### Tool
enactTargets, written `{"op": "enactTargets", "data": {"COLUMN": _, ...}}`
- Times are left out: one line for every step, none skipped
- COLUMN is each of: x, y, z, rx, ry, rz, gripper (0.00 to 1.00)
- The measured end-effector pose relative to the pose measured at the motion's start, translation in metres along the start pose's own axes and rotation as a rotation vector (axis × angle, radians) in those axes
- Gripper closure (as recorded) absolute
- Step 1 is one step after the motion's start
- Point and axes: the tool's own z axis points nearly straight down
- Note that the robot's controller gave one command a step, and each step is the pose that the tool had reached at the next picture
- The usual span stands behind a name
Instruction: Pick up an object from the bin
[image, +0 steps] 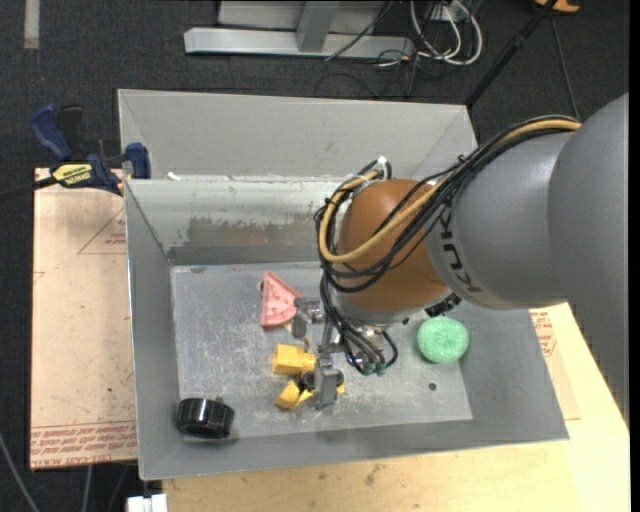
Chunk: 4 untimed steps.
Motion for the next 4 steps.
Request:
{"op": "enactTargets", "data": {"x": -0.012, "y": -0.009, "z": 0.058, "rx": 0.001, "ry": 0.004, "rz": 0.094, "gripper": 0.0}}
{"op": "enactTargets", "data": {"x": 0.02, "y": 0.007, "z": 0.06, "rx": 0.001, "ry": 0.007, "rz": 0.173, "gripper": 1.0}}
{"op": "enactTargets", "data": {"x": 0.02, "y": 0.007, "z": 0.06, "rx": 0.001, "ry": 0.007, "rz": 0.174, "gripper": 1.0}}
{"op": "enactTargets", "data": {"x": 0.02, "y": 0.007, "z": 0.06, "rx": 0.001, "ry": 0.007, "rz": 0.174, "gripper": 1.0}}
